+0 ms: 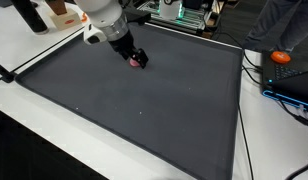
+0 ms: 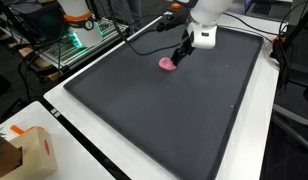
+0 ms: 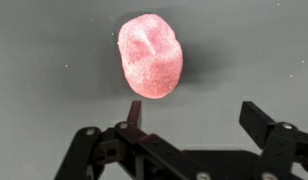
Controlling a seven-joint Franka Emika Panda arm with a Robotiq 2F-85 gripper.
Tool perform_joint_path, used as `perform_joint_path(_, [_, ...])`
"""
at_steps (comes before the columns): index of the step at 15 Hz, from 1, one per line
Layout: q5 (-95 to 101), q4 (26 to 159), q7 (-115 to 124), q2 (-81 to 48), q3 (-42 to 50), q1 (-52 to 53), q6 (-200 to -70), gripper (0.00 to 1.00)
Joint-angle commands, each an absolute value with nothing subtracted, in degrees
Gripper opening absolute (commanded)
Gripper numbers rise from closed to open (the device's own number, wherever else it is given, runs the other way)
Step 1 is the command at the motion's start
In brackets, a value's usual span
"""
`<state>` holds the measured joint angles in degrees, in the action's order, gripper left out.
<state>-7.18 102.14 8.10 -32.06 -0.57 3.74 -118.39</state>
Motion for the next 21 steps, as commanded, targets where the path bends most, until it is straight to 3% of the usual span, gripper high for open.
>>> perform_joint_path(1, [-3.66, 101.86, 0.13, -31.64, -2.15, 3.68, -118.38, 1.00])
perform_joint_path(11, [-0.70, 104.08, -25.04, -25.78, -6.42, 2.13, -117.75, 1.00])
perform_joint_path(21, [-1.48, 102.39, -25.95, -24.88, -6.41, 2.48, -117.36, 1.00])
